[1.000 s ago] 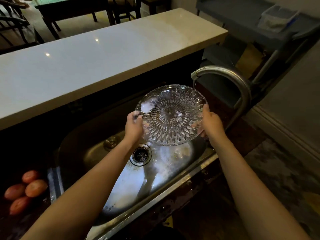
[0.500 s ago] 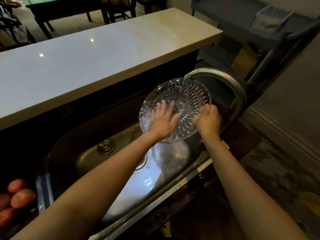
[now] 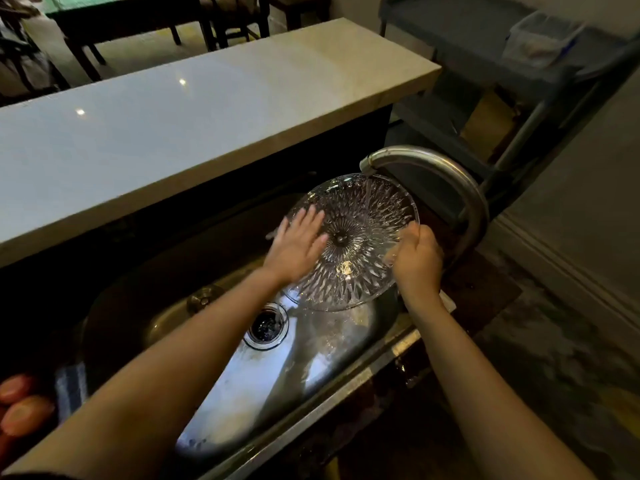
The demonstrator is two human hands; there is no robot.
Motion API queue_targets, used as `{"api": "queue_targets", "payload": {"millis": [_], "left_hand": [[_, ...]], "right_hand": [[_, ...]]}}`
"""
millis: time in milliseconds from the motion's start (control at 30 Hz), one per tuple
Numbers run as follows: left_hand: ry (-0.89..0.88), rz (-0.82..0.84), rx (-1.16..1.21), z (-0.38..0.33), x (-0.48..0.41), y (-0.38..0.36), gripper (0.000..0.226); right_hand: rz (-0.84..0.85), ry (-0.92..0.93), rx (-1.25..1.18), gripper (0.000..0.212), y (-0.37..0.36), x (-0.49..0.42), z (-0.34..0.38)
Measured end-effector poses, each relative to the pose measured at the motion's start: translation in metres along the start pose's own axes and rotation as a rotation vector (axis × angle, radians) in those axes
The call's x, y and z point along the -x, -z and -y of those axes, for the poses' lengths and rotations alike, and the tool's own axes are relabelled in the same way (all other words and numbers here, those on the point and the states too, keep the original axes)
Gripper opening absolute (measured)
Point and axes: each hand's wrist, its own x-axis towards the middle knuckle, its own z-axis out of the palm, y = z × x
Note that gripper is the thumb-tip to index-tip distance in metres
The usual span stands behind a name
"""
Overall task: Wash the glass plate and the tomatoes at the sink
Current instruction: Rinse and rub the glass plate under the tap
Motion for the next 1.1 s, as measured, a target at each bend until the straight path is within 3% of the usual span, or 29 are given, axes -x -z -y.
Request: {"api": "queue_targets", "payload": {"millis": [133,267,467,733,967,1100], "left_hand": [[-0.140,0.053,0.142,-0.034,0.040,-0.024,0.060],[-0.232,0.051,0.157,-0.069,0.024,-0.018,0.060],[-0.217,-0.030,0.065,-0.066,-0.030,0.011,0.054],[-0.197,-0.161,-0.033,-0.033,-0.023,0.016,0.059],[-0.005,-0.036,-0.065,0.015,0.025,0.010,0.065],[-0.175,0.023,0.006,-0.020,0.048,-0.002,0.061]], "right_hand": [[0.035,0.036,0.007,0.033,-0.004,0.002,-0.001],[0.049,0.004,0.016,0.035,-0.009,0.007,0.000],[0.034,0.009,-0.074,0.032,-0.009,0.015,0.004],[0.033,0.036,-0.142,0.031,-0.022,0.017,0.010],[-0.037,0.001,-0.192,0.031,-0.015,-0.002,0.010],[-0.036,0.017,-0.162,0.033,-0.017,-0.005,0.011]]}}
